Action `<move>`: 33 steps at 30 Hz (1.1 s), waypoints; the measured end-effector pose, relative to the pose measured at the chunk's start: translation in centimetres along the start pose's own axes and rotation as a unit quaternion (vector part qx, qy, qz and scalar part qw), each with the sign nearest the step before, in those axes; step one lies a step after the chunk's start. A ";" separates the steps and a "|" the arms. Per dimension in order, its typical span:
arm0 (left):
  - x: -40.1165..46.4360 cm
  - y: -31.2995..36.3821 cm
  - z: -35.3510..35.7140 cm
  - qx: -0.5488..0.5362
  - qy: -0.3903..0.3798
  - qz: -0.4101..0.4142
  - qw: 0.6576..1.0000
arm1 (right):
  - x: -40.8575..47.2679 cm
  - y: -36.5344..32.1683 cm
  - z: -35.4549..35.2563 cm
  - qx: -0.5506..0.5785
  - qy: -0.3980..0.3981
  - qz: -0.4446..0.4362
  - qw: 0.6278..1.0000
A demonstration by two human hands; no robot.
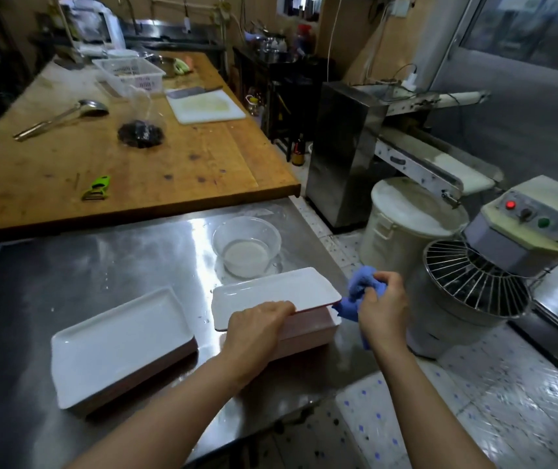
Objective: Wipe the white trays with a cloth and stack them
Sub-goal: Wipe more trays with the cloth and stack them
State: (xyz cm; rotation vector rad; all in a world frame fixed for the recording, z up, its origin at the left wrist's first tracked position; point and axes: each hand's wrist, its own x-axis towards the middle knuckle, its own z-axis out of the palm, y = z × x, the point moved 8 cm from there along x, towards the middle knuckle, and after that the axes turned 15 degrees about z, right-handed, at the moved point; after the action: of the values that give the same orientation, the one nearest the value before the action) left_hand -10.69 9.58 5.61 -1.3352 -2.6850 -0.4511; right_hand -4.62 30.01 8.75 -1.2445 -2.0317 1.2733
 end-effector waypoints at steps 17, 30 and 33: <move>-0.2 1.2 5.5 -0.038 -0.008 -0.012 0.999 | 3.9 2.6 0.5 0.014 -0.048 0.027 0.998; -4.3 -5.3 3.4 -0.102 -0.011 -0.198 0.975 | 0.1 -1.9 5.4 0.027 -0.118 -0.032 0.992; -8.7 -9.7 0.1 -0.093 0.048 -0.295 0.950 | -2.4 -3.7 8.2 0.019 -0.155 -0.064 0.986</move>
State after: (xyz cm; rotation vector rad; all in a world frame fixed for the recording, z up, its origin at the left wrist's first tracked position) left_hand -13.13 -2.50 1.47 -0.4830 -2.9763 -0.8144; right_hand -11.10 23.36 8.32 -0.9279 -2.2457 1.5111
